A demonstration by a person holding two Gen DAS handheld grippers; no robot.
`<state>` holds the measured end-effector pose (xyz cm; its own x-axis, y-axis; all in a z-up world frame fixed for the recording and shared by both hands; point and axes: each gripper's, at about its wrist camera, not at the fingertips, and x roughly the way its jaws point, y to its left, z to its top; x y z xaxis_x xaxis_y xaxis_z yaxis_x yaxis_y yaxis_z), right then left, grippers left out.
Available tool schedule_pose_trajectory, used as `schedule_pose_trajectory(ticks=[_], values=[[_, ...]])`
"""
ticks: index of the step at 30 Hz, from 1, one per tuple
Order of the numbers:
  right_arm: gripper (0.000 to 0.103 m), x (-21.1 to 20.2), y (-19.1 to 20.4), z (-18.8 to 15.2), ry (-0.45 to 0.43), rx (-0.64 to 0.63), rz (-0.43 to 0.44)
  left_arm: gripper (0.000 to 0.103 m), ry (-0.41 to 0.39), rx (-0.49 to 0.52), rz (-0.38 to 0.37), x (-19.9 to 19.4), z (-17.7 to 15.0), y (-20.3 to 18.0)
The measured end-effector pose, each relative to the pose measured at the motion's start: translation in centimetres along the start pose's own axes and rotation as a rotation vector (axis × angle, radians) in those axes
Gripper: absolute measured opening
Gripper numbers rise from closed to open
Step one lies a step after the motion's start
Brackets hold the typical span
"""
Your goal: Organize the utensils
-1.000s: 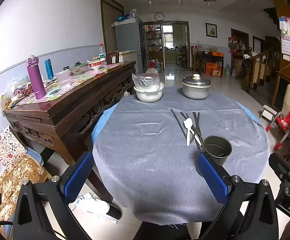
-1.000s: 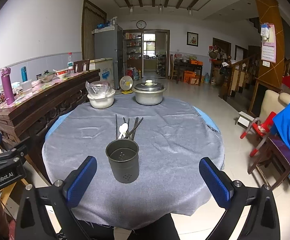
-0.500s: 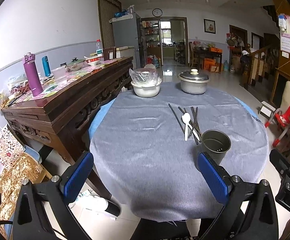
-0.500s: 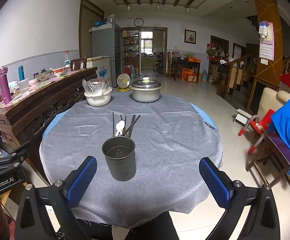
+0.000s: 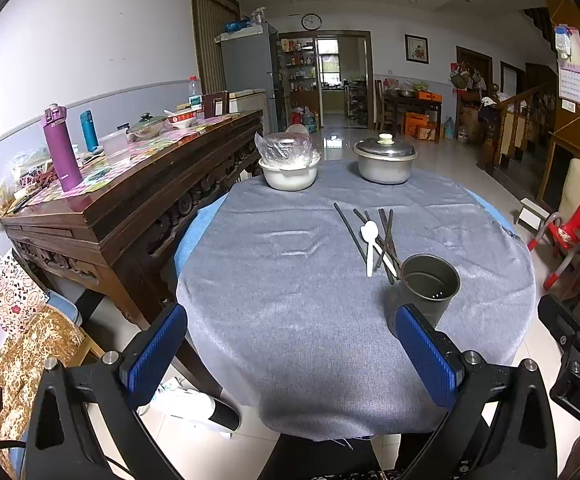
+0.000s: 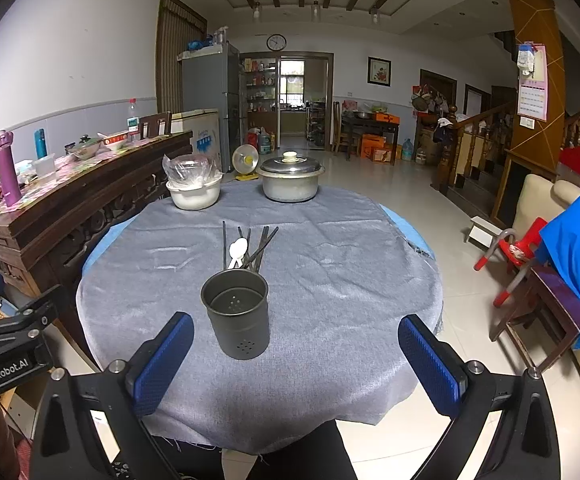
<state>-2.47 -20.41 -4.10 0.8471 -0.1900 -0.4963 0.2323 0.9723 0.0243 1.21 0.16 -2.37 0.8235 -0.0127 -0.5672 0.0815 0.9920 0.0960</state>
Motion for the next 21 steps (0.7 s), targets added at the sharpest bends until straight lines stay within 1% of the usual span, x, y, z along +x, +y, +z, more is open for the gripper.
schedule_pose_trajectory(ticks=[1, 5, 10, 14, 17, 19, 21], values=[[0.103, 0.0, 0.0, 0.0, -0.005, -0.003, -0.002, 0.103, 0.001, -0.001, -0.002, 0.0, 0.0, 0.0], [0.103, 0.1, 0.0, -0.1, 0.021, -0.015, -0.011, 0.103, -0.004, -0.004, -0.004, 0.1, -0.2, 0.0], [0.103, 0.3, -0.2, -0.3, 0.018, -0.008, -0.006, 0.103, -0.007, 0.004, 0.002, 0.3, -0.3, -0.1], [0.103, 0.6, -0.2, -0.2, 0.047, 0.006, 0.005, 0.103, -0.004, 0.014, 0.007, 0.8, 0.0, -0.1], [0.103, 1.3, -0.7, 0.4, 0.082, 0.059, 0.048, 0.103, -0.001, 0.019, 0.020, 1.6, 1.0, 0.1], [0.103, 2.1, -1.3, 1.1, 0.101, 0.080, 0.100, 0.103, 0.018, 0.004, 0.008, 2.4, 1.8, 0.5], [0.103, 3.1, -1.9, 2.0, 0.111, 0.089, 0.119, 0.103, 0.037, 0.004, 0.012, 3.8, 2.9, 0.8]])
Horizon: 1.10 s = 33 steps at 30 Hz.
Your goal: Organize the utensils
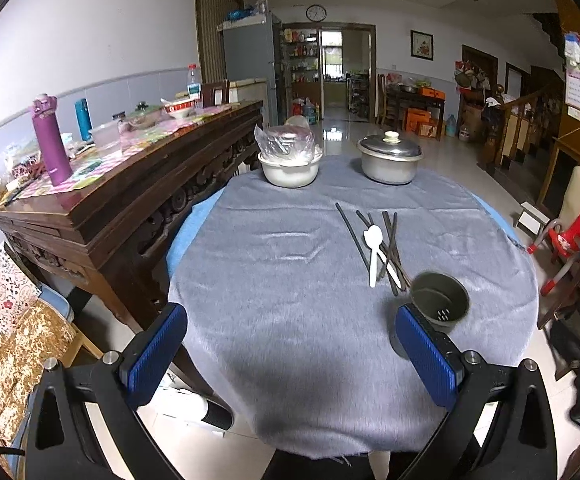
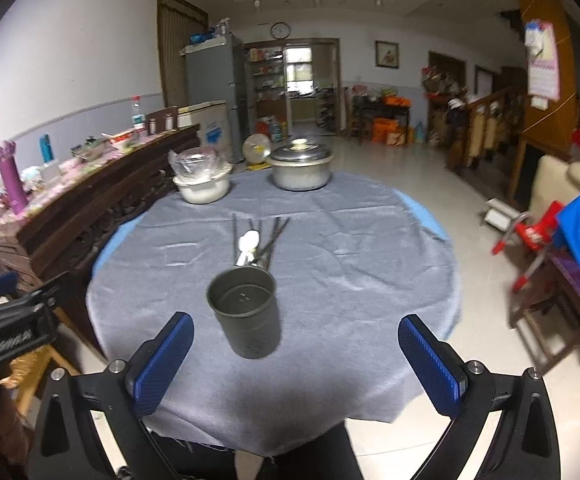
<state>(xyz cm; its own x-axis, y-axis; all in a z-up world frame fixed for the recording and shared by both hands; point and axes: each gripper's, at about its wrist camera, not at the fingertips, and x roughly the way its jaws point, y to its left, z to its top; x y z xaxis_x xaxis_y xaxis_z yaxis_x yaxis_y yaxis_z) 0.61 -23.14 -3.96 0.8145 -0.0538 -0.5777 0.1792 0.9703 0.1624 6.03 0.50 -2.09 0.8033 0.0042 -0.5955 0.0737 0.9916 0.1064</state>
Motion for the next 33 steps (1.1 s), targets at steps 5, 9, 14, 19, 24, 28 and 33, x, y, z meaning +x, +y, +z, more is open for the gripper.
schedule_pose_trajectory(ticks=[5, 9, 14, 19, 24, 28, 33], values=[[0.103, 3.5, -2.4, 3.5, 0.010, 0.028, 0.098, 0.103, 0.066, -0.011, 0.008, 4.5, 2.4, 1.0], [0.103, 8.6, -4.2, 6.2, 0.091, 0.096, 0.211, 0.103, 0.119, -0.040, -0.010, 8.3, 3.6, 1.4], [0.098, 15.6, -4.6, 8.5, 0.195, 0.096, 0.291, 0.103, 0.179, -0.030, -0.066, 13.5, 4.7, 0.6], [0.076, 23.2, -4.2, 10.0, 0.310, 0.069, 0.360, 0.093, 0.204, -0.024, -0.127, 18.0, 5.6, -1.1], [0.066, 29.1, -4.9, 10.9, 0.357, 0.101, 0.338, 0.074, 0.235, -0.008, -0.187, 21.8, 6.5, -2.9], [0.054, 34.0, -5.9, 11.5, 0.413, 0.153, 0.330, 0.074, 0.263, 0.015, -0.252, 25.6, 7.6, -5.0], [0.047, 40.1, -7.0, 13.3, 0.493, 0.283, 0.338, 0.074, 0.306, 0.031, -0.307, 30.2, 8.9, -7.6]])
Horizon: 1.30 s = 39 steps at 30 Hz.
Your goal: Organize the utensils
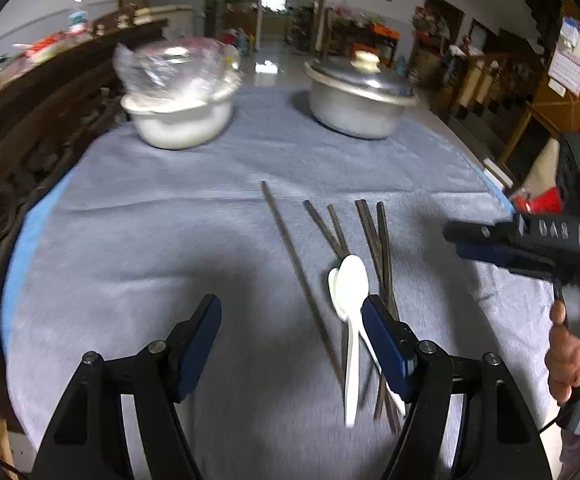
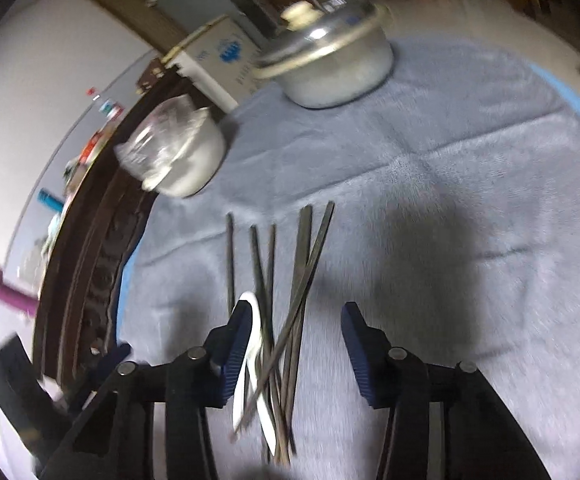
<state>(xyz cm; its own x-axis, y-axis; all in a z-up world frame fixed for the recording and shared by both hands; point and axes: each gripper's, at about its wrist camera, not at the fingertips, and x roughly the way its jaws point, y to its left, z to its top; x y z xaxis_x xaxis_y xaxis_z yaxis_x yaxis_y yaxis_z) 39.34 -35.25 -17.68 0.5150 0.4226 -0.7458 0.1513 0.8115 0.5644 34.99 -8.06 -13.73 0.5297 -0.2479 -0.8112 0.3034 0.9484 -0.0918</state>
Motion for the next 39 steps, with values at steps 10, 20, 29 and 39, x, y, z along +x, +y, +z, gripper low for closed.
schedule_pose_trajectory(ticks=[10, 20, 29, 39], values=[[0.030, 6.5, 0.2, 5.9, 0.100, 0.065, -0.153, 0.074, 0.156, -0.139, 0.042, 7.9, 8.3, 5.6], [0.012, 9.9, 1.6, 7.2, 0.160, 0.039, -0.313, 0.053, 0.331, -0.222, 0.029, 14.0, 10.6, 4.9], [0.007, 10.7, 3.2, 6.5, 0.139, -0.064, -0.356, 0.042, 0.302, -0.143, 0.116, 14.9, 10.7, 2.2], [0.007, 5.0, 0.6, 5.6, 0.000, -0.016, -0.149, 0.005, 0.222, -0.118, 0.075, 12.6, 8.6, 2.8]])
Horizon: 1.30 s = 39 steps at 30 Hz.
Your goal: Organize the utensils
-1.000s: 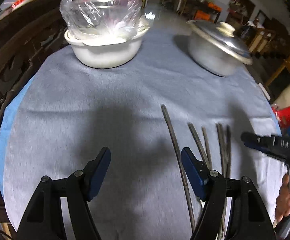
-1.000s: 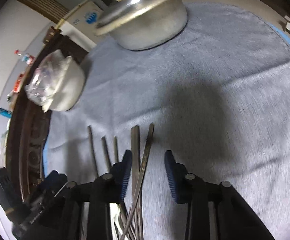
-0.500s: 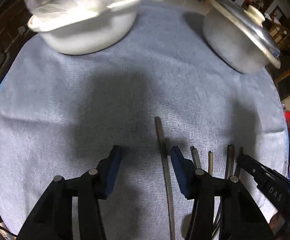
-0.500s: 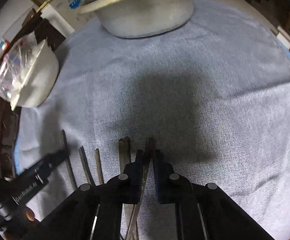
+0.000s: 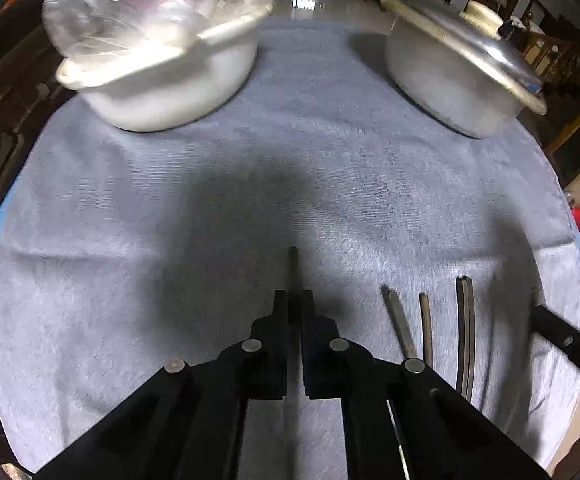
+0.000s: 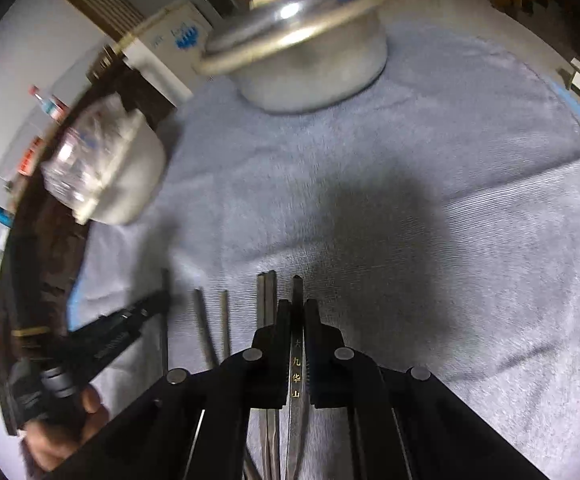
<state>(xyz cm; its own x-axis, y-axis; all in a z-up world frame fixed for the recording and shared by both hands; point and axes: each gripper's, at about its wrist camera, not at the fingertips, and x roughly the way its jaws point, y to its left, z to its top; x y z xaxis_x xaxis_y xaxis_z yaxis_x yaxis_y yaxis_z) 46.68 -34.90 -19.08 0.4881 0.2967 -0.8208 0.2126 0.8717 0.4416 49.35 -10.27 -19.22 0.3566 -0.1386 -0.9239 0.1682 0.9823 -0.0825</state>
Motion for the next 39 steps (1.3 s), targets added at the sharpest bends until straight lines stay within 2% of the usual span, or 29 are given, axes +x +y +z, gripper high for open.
schedule_pose_trajectory(ticks=[4, 6, 11, 17, 22, 31, 36, 39], values=[[0.007, -3.5, 0.0, -1.3, -0.069, -0.005, 0.056, 0.005, -0.092, 0.003, -0.056, -3.8, -1.8, 0.8], [0.007, -6.1, 0.1, -2.4, -0.120, -0.021, 0.086, 0.005, -0.147, 0.008, -0.098, -6.6, -2.4, 1.4], [0.007, -10.8, 1.2, -5.1, -0.243, -0.054, 0.153, 0.005, -0.308, 0.029, -0.144, -13.7, -5.6, 1.2], [0.007, -16.0, 3.3, -9.1, -0.397, -0.130, 0.140, 0.005, -0.448, 0.035, -0.184, -18.5, -9.3, 0.7], [0.007, -20.3, 5.2, -12.5, -0.542, -0.189, 0.091, 0.005, -0.597, 0.051, -0.173, -22.2, -12.3, 0.1], [0.007, -29.5, 8.2, -16.6, -0.763, -0.271, 0.079, 0.005, -0.777, 0.014, -0.268, -30.4, -14.5, -0.4], [0.007, -34.0, 9.2, -18.9, -0.838, -0.318, 0.098, 0.005, -0.854, -0.010, -0.336, -33.6, -15.9, -0.8], [0.007, -35.0, 9.6, -20.3, -0.829, -0.345, 0.100, 0.005, -0.883, -0.002, -0.336, -34.0, -17.2, -1.6]])
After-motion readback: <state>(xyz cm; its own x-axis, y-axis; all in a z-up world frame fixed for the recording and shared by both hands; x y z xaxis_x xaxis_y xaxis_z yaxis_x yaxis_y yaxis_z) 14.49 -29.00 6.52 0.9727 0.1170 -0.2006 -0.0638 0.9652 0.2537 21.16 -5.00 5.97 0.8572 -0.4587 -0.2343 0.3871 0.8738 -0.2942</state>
